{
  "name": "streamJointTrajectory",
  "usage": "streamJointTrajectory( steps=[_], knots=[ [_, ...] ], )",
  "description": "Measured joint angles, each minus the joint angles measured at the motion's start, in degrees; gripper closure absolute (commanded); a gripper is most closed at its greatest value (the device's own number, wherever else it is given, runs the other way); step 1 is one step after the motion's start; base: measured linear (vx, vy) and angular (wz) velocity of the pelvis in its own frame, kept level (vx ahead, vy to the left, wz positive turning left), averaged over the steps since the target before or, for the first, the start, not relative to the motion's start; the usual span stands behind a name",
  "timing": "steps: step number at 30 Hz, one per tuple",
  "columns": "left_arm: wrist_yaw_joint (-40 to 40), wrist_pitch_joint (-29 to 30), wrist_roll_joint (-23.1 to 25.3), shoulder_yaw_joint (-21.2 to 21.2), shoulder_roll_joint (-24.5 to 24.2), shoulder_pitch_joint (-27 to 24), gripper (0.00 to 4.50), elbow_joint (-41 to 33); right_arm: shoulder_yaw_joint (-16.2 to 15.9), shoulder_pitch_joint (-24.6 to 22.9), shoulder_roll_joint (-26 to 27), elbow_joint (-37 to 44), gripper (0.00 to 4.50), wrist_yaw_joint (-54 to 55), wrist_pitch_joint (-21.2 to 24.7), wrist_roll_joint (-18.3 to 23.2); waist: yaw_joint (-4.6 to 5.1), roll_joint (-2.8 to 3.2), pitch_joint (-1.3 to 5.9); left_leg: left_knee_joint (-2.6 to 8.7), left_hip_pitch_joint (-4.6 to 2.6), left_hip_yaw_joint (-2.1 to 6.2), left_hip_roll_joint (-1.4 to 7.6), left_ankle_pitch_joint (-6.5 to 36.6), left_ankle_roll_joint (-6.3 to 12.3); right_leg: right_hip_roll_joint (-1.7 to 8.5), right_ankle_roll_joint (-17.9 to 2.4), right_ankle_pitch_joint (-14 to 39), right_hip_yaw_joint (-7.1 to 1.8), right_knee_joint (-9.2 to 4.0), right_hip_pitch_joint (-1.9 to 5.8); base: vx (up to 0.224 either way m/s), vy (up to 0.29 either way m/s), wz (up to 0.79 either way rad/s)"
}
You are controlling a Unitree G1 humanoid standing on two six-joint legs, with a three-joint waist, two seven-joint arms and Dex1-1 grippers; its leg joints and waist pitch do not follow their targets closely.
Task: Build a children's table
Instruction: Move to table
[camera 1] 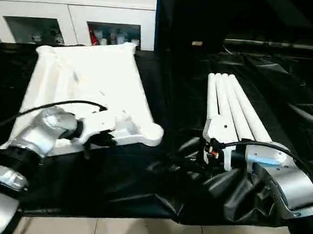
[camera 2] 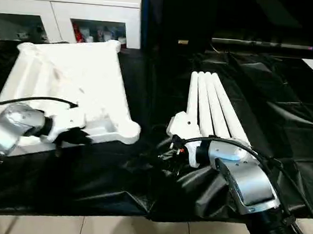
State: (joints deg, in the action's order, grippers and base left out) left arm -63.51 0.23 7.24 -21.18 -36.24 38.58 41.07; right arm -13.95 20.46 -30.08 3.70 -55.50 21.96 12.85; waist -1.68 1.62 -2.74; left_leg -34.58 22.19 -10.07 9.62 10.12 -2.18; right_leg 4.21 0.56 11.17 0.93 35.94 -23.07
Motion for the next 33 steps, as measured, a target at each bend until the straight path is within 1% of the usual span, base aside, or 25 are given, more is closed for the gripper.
streamJointTrajectory(
  steps=[3,6,10,15,18,19,20,21,22,23,24,25,26,27,28,29,31,33],
  knots=[
    [0.0,1.4,0.0,0.3,-1.0,-0.5,4.44,-0.9,0.0,0.0,0.0,0.0,0.0,0.1,-0.1,0.0,0.1,0.01,0.0,0.03,-0.04,-0.05,0.03,0.0,-0.01,0.0,0.0,0.0,0.0,-0.01,0.0,0.0,0.0,0.0],
    [-0.7,5.3,-0.6,2.1,-2.0,-2.8,4.44,-4.5,0.2,0.0,0.0,-0.2,0.0,0.1,-0.1,0.0,0.25,0.01,0.0,0.11,-0.1,-0.11,0.05,0.0,-0.02,-0.01,0.0,0.0,-0.01,-0.05,0.0,0.0,0.0,0.0],
    [-1.1,9.7,-2.4,3.5,-2.3,-5.6,4.44,-9.6,0.5,0.0,0.0,-0.6,0.0,0.3,-0.2,-0.1,-0.08,0.01,0.0,0.15,-0.1,-0.14,0.06,0.0,-0.02,-0.01,0.0,0.0,0.0,-0.14,0.0,0.0,0.0,0.0],
    [-0.9,12.0,-3.1,4.1,-2.3,-8.0,4.44,-14.0,0.5,0.0,0.2,-0.7,0.0,0.6,-0.3,-0.1,-0.5,0.01,0.0,0.14,-0.09,-0.15,0.04,0.0,-0.02,0.01,0.0,0.0,0.0,-0.16,0.03,0.0,0.0,0.0],
    [-1.0,11.6,-3.2,4.4,-2.3,-9.2,4.44,-15.8,0.5,0.3,0.3,-1.8,0.0,0.7,-0.3,-0.2,-0.57,0.01,0.0,0.14,-0.08,-0.15,0.04,0.0,-0.02,0.02,0.0,0.0,0.0,-0.18,0.04,0.0,0.0,0.0],
    [-1.4,11.5,-3.3,4.5,-2.3,-9.5,4.18,-16.2,0.5,0.5,0.5,-2.0,0.0,0.8,-0.3,-0.2,-0.62,0.01,0.0,0.14,-0.08,-0.15,0.04,0.0,-0.02,0.02,0.0,0.0,0.0,-0.18,0.03,0.0,0.0,0.0],
    [-1.6,11.2,-3.3,4.5,-2.5,-9.7,4.02,-16.6,0.5,0.6,0.7,-2.1,0.0,0.9,-0.3,-0.2,-0.65,0.01,0.0,0.15,-0.08,-0.15,0.04,0.0,-0.02,0.02,0.0,0.0,0.0,-0.18,0.03,0.0,0.0,0.0],
    [-2.0,11.1,-3.4,4.5,-3.1,-10.3,4.02,-17.6,0.5,1.0,1.2,-2.1,0.0,1.4,-0.2,-0.1,-0.66,-0.01,-0.01,0.15,-0.06,-0.15,0.05,0.0,-0.02,0.01,0.0,0.0,0.0,-0.18,0.01,0.0,0.0,0.0],
    [-2.8,11.1,-3.6,4.5,-3.7,-11.0,3.87,-18.6,0.8,1.5,1.7,-2.1,0.0,1.8,-0.2,0.1,-0.56,-0.01,-0.01,0.17,-0.06,-0.15,0.05,0.0,-0.02,0.01,0.0,0.0,0.0,-0.19,0.0,0.0,0.0,0.0],
    [-3.1,11.1,-3.6,4.5,-3.8,-11.1,3.77,-19.0,1.2,1.6,1.8,-2.1,0.0,2.0,-0.2,0.1,-0.62,-0.01,-0.01,0.18,-0.05,-0.15,0.05,0.0,-0.02,0.01,0.0,0.0,0.0,-0.19,0.0,0.0,0.0,0.0],
    [-3.3,11.2,-3.7,4.5,-4.0,-11.2,3.77,-19.4,1.5,1.7,1.9,-2.1,0.0,2.2,-0.1,0.2,-0.63,-0.01,-0.01,0.18,-0.05,-0.15,0.05,0.0,-0.02,0.01,0.0,0.0,0.01,-0.19,0.0,0.0,0.0,0.0],
    [-3.4,11.3,-4.1,4.6,-4.1,-11.3,3.64,-19.8,2.0,1.8,2.1,-2.1,0.0,2.5,0.3,0.7,-0.66,-0.01,-0.01,0.17,-0.05,-0.15,0.05,0.0,-0.02,0.01,0.0,0.0,0.01,-0.19,0.0,0.0,0.0,0.0],
    [-3.4,11.5,-4.7,4.9,-4.5,-11.3,3.64,-20.4,2.5,2.0,2.5,-2.1,0.0,2.7,0.6,1.2,-0.71,-0.02,-0.01,0.17,-0.05,-0.15,0.04,0.0,-0.02,0.01,0.0,0.0,0.01,-0.19,0.0,0.0,0.0,0.0],
    [-3.5,12.4,-5.4,5.9,-4.9,-11.3,3.53,-21.4,3.0,2.4,3.1,-2.1,0.0,3.0,1.4,1.9,-0.69,-0.07,-0.05,0.16,-0.04,-0.15,0.05,0.0,-0.03,0.01,0.0,0.0,0.01,-0.15,-0.01,0.0,0.0,0.0],
    [-3.7,13.3,-6.4,7.4,-5.6,-11.1,3.33,-22.6,3.6,3.0,4.0,-2.0,0.0,3.9,2.2,2.7,-0.68,-0.13,-0.06,0.15,-0.06,-0.15,0.06,0.0,-0.03,0.0,0.0,0.0,0.01,-0.13,-0.02,0.0,0.0,0.0],
    [-3.7,13.8,-7.0,8.4,-6.1,-10.8,3.33,-23.4,3.9,3.7,4.7,-2.0,0.0,4.6,2.6,2.9,-0.67,-0.13,-0.06,0.14,-0.07,-0.15,0.05,0.0,-0.03,0.0,0.0,0.0,0.01,-0.12,-0.01,0.0,0.0,0.0],
    [-3.6,14.4,-7.7,10.7,-6.8,-9.4,3.25,-24.5,4.9,5.3,6.3,-2.1,0.0,7.2,3.5,3.0,-0.62,-0.14,-0.05,0.14,-0.09,-0.16,0.05,0.0,-0.05,0.01,0.0,0.0,0.0,-0.12,0.0,0.0,0.0,0.0],
    [-3.1,14.8,-8.8,12.6,-7.2,-8.7,2.96,-24.8,6.3,8.0,9.6,-4.6,0.0,12.6,5.2,2.2,-0.33,-0.16,-0.04,0.14,-0.11,-0.17,0.05,0.0,-0.08,0.0,0.0,0.0,-0.02,-0.08,-0.02,0.0,0.0,0.0]
  ],
)
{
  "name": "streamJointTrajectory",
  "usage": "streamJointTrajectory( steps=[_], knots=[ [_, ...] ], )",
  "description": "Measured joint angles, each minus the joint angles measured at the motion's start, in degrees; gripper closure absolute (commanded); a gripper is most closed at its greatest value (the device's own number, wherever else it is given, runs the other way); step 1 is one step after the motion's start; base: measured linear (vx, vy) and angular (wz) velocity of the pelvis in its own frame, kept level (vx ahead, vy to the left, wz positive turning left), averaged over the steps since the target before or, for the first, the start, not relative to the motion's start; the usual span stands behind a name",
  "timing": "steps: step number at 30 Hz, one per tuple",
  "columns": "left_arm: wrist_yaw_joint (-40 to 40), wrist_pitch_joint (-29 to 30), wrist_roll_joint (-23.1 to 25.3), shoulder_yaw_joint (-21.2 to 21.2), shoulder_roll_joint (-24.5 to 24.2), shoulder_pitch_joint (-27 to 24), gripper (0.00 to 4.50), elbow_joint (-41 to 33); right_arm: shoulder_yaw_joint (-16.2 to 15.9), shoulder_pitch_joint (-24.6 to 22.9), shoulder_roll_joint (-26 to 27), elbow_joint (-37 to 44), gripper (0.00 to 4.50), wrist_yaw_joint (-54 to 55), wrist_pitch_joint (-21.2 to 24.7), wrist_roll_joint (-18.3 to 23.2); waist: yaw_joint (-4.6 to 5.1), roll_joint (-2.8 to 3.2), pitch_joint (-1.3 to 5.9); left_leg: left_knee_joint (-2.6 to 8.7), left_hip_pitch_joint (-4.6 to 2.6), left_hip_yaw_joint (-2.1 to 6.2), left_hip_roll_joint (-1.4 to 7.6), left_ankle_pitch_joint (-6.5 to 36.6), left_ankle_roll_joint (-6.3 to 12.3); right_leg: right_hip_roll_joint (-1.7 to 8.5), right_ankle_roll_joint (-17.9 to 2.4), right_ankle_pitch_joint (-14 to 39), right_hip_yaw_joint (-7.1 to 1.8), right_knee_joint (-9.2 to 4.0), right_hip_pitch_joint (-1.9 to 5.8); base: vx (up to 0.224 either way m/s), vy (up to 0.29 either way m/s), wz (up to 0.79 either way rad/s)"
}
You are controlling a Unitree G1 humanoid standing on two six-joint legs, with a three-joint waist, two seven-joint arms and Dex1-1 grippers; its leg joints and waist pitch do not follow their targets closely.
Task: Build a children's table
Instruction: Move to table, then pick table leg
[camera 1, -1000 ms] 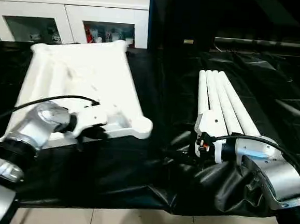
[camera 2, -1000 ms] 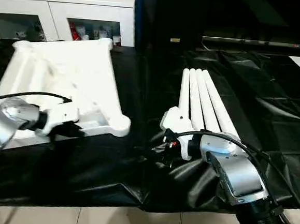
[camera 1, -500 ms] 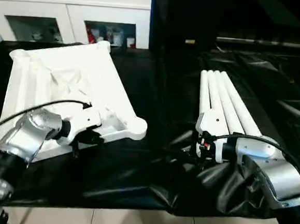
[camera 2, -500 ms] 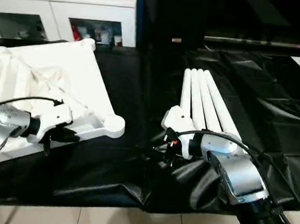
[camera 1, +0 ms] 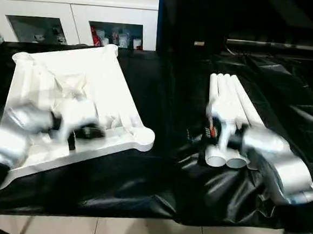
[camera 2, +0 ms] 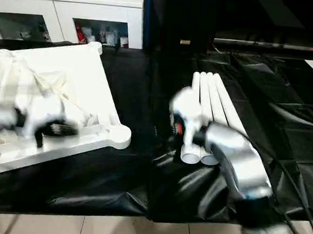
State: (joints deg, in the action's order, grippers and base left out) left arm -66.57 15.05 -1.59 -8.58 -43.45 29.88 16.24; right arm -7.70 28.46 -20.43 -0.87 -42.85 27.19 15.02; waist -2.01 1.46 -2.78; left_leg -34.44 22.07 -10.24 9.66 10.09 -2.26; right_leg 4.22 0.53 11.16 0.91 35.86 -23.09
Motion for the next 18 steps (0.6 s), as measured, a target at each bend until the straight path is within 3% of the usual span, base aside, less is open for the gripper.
streamJointTrajectory(
  steps=[4,8,13,18],
  knots=[
    [1.6,1.2,-3.0,3.0,1.4,1.2,2.7,-2.4,5.2,5.8,6.2,-9.4,0.0,15.6,5.0,-2.4,-0.18,-0.18,0.01,0.04,0.04,-0.02,-0.01,0.0,-0.06,0.01,0.0,0.0,0.0,-0.01,-0.04,0.0,0.0,0.0],
    [2.0,5.1,-6.8,3.7,4.8,-0.2,2.33,-8.3,8.2,8.3,8.0,-16.6,0.0,24.7,5.9,-3.8,-0.51,-0.34,-0.09,0.06,0.22,-0.13,-0.02,0.0,-0.03,0.05,0.0,0.0,0.0,-0.14,-0.12,0.0,0.0,0.0],
    [2.3,9.1,-10.2,2.7,8.3,-1.2,1.99,-14.4,11.5,10.5,8.4,-20.3,0.0,30.2,9.0,-4.5,-0.35,-0.99,-0.43,0.07,0.23,-0.17,0.06,0.0,-0.06,-0.01,0.0,0.0,0.01,-0.03,-0.22,0.0,0.0,0.0],
    [3.8,11.3,-11.2,1.5,10.4,-2.1,1.6,-16.8,12.2,10.9,8.4,-23.3,0.0,31.4,11.8,-4.3,-0.02,-1.13,-0.48,0.06,0.2,-0.21,0.07,0.0,-0.07,-0.01,0.0,0.0,-0.02,0.01,-0.21,0.0,0.0,0.0]
  ],
)
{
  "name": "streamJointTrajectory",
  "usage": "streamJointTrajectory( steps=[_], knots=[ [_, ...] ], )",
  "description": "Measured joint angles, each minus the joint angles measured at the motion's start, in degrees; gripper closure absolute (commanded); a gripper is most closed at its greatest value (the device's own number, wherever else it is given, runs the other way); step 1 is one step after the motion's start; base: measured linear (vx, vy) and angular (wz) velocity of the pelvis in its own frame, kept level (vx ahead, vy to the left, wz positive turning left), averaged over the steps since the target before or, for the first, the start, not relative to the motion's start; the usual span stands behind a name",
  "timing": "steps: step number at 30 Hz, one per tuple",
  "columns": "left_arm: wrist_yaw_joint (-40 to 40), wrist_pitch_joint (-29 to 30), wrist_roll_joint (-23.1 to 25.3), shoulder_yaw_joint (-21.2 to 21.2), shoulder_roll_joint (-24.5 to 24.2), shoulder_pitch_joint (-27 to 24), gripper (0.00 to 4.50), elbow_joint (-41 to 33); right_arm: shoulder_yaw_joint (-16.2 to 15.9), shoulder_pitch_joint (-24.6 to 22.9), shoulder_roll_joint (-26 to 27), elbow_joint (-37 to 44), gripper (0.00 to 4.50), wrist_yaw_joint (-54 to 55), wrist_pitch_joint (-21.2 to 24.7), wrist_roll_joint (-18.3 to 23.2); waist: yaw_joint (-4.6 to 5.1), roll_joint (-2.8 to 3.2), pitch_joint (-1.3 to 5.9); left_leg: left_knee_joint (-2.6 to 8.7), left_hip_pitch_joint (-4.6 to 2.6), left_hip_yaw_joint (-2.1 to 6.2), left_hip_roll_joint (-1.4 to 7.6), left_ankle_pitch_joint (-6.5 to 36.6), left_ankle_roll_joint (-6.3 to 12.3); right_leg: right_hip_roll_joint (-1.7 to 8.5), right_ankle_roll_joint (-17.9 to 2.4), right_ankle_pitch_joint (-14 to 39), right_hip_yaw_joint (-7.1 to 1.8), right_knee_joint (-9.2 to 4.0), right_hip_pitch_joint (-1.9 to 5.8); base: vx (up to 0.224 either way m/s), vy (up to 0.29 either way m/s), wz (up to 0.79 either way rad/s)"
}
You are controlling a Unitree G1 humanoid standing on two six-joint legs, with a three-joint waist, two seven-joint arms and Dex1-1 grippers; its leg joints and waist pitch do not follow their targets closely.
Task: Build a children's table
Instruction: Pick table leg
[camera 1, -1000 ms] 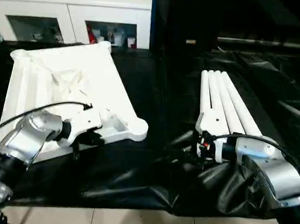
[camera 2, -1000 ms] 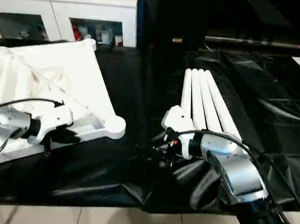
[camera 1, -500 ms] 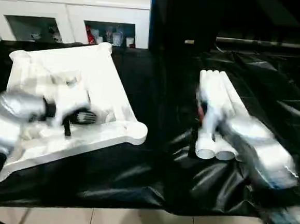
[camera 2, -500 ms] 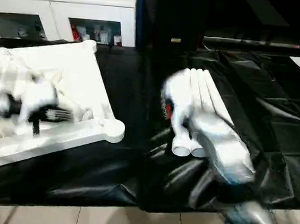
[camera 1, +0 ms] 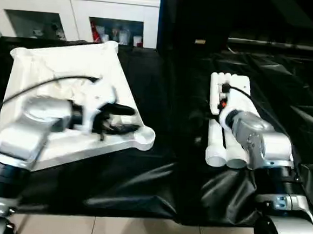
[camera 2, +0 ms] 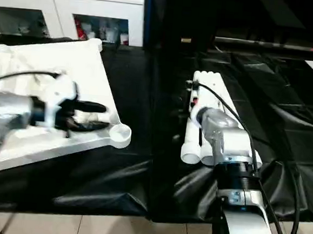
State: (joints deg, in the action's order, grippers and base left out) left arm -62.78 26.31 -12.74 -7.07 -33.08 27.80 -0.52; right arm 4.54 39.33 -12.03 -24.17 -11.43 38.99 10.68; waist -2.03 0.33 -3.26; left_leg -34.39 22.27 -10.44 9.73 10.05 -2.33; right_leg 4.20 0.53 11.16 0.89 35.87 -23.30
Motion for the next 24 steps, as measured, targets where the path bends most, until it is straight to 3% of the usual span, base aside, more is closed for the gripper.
streamJointTrajectory(
  steps=[5,15,24],
  knots=[
    [1.0,1.5,-0.5,-0.5,0.6,-0.5,1.23,-2.7,-0.7,0.1,0.0,-1.8,0.0,1.1,1.6,-0.9,0.04,-0.1,-0.07,0.0,0.0,0.0,0.02,0.0,-0.02,-0.02,0.0,0.0,0.01,0.01,-0.01,0.0,0.0,0.0],
    [1.8,2.6,-0.6,-1.1,0.3,-0.7,0.45,-5.1,-0.3,3.5,0.3,-2.5,0.0,1.6,12.8,0.3,0.01,-0.11,-0.07,0.0,-0.01,-0.01,0.03,0.0,-0.04,-0.02,0.0,0.0,0.01,0.04,-0.01,0.0,0.0,0.0],
    [1.5,3.8,-1.0,-1.8,-1.2,-1.3,0.14,-6.9,1.2,5.2,1.0,-3.5,0.0,2.5,18.5,1.0,-0.08,-0.42,0.02,-0.02,-0.08,-0.01,0.03,-0.1,-0.14,-0.02,0.0,0.0,0.0,0.12,0.01,0.0,0.0,0.0]
  ],
)
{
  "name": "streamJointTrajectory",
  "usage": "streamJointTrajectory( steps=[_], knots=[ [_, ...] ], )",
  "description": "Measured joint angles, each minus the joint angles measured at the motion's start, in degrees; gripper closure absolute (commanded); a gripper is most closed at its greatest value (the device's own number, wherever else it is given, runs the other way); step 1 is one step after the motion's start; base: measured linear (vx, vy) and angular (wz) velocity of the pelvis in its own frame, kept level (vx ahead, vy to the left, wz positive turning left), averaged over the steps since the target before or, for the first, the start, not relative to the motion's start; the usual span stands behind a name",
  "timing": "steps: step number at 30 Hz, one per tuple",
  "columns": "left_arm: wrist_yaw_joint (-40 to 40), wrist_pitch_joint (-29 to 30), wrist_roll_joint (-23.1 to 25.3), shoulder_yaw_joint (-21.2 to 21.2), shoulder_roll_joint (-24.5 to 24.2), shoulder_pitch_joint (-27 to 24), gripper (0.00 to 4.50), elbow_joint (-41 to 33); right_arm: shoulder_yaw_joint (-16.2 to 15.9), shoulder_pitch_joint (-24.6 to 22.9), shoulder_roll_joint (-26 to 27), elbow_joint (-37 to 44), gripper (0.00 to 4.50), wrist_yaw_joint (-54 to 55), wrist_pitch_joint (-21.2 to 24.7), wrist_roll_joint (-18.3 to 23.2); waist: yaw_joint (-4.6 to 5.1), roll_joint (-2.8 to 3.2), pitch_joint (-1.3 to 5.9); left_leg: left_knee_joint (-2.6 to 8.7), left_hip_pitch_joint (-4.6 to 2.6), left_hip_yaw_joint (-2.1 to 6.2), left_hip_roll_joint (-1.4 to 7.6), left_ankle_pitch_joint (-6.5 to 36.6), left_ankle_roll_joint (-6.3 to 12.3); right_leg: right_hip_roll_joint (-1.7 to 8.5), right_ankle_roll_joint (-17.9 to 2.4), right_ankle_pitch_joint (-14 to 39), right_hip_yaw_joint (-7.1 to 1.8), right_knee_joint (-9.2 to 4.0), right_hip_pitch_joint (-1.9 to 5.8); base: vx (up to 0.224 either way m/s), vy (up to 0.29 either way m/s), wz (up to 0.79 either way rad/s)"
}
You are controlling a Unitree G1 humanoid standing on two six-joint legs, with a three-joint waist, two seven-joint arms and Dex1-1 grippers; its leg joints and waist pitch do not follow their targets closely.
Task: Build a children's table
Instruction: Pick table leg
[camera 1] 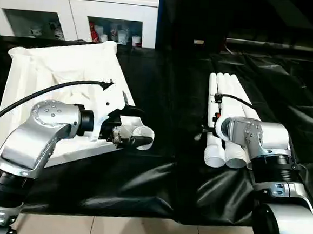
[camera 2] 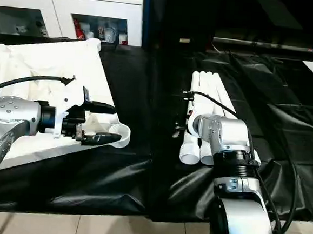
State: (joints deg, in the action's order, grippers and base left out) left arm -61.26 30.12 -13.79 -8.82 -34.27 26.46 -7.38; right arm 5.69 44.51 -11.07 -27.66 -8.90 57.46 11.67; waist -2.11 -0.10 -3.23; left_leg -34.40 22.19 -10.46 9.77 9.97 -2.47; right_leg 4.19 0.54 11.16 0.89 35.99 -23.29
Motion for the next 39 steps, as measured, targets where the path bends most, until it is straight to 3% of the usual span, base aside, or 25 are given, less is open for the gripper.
streamJointTrajectory(
  steps=[16,23,33,39],
  knots=[
    [0.0,0.5,-0.1,-0.3,-1.2,-0.4,0.14,-0.6,0.8,0.2,1.3,1.8,0.0,1.0,0.2,1.0,-0.11,-0.03,-0.02,0.01,-0.02,0.0,0.0,0.0,-0.06,0.0,0.0,0.0,0.0,0.05,0.0,0.0,0.0,0.0],
    [-0.1,0.6,-0.1,-0.6,-1.5,-1.2,0.14,-1.0,2.8,0.2,0.5,3.5,0.0,2.8,0.3,0.8,-0.2,-0.03,-0.02,0.0,-0.02,0.0,0.0,-0.1,-0.09,-0.01,0.0,0.0,0.0,0.07,-0.01,0.0,0.0,0.0],
    [-0.9,0.6,-0.1,-1.7,-1.8,-1.2,0.14,-0.8,3.0,-0.4,1.0,-0.3,0.0,3.5,2.2,0.2,-0.14,-0.02,-0.02,0.01,-0.04,0.01,0.01,-0.1,-0.12,-0.01,0.0,0.0,0.0,0.12,-0.01,0.0,0.0,0.0],
    [-1.0,0.6,-0.1,-1.7,-2.4,-1.2,0.14,-0.8,4.6,-0.3,1.5,-2.6,0.0,3.2,3.0,1.3,-0.17,-0.03,-0.02,0.0,-0.05,0.01,0.01,-0.1,-0.13,-0.01,0.0,0.0,0.0,0.13,0.0,0.0,0.0,0.0]
  ],
)
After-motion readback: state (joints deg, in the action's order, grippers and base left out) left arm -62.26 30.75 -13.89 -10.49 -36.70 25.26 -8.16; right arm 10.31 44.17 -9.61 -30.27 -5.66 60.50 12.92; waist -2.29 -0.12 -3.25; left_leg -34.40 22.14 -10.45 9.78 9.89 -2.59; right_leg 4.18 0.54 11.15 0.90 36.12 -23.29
